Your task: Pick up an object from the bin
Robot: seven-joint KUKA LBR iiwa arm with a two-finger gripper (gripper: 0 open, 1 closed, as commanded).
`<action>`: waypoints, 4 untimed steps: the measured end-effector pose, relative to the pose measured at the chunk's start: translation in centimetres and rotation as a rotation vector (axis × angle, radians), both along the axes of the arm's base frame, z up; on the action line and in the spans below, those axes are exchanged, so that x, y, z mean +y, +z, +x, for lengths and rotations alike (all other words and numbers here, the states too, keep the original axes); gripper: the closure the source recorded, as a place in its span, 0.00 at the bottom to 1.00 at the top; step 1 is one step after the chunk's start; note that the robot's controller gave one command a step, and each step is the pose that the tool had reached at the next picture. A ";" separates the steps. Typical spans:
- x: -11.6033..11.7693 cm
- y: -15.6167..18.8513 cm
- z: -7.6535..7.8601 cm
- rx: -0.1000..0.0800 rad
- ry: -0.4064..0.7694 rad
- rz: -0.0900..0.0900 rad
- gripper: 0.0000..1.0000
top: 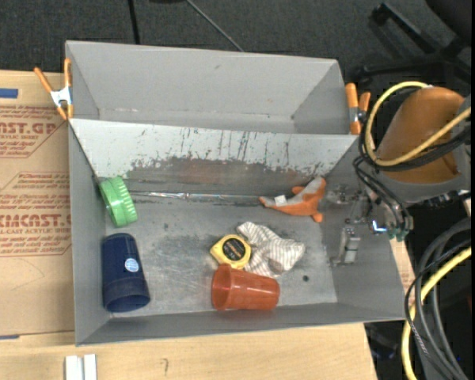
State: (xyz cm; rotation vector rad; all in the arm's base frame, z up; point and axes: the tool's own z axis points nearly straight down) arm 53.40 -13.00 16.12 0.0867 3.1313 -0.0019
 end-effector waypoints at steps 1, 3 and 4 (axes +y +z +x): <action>-0.8 -6.6 4.2 0.000 0.022 -0.001 0.00; 6.5 -9.1 -1.1 0.009 -0.053 0.002 1.00; 9.7 11.5 -0.8 0.010 -0.022 0.003 1.00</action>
Offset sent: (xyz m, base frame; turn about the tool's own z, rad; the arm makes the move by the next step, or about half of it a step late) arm -0.0116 0.0641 -0.0904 0.0536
